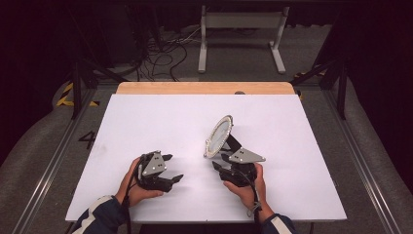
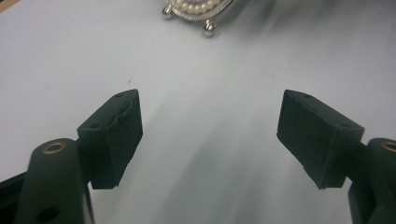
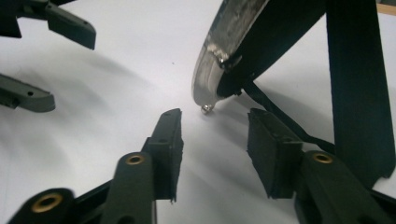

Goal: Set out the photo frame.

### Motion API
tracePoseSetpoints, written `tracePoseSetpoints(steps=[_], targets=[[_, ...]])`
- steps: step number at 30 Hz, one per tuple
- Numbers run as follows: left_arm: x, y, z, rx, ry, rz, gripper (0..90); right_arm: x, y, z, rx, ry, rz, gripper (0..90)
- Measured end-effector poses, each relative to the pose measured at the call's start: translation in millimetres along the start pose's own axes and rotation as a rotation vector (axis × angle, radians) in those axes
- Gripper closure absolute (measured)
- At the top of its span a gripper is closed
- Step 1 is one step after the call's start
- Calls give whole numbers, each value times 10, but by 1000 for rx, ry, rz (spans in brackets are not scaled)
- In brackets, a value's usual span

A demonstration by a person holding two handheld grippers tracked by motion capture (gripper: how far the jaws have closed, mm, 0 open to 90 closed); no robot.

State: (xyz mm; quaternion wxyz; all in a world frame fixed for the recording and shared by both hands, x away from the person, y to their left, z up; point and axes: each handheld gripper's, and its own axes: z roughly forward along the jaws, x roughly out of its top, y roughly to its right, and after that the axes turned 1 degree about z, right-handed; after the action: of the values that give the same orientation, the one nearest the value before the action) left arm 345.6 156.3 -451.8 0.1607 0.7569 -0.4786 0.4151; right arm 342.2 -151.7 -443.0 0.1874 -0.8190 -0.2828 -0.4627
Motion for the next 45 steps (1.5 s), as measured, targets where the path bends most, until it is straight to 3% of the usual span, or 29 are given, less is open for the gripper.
tracePoseSetpoints(steps=[3, 5, 14, 20, 26, 45], targets=[[-60, -9, -40, 10, -14, -16, 208, 26, 5, 36, -4, -11, 29, 473], [-117, 1, -80, 24, -33, -22, 203, 66, 20, 66, 1, -7, 77, 455], [-218, 67, -191, 46, -54, -27, 189, 195, -38, 207, -14, 22, 95, 414], [-255, 69, -222, 54, -58, -36, 188, 180, -17, 329, -26, 38, 169, 450], [-260, 79, -201, 48, -71, -24, 184, 163, 8, 385, -66, 61, 193, 517], [-220, 62, -144, 24, -70, -8, 177, 118, 65, 223, -3, 5, 159, 587]])
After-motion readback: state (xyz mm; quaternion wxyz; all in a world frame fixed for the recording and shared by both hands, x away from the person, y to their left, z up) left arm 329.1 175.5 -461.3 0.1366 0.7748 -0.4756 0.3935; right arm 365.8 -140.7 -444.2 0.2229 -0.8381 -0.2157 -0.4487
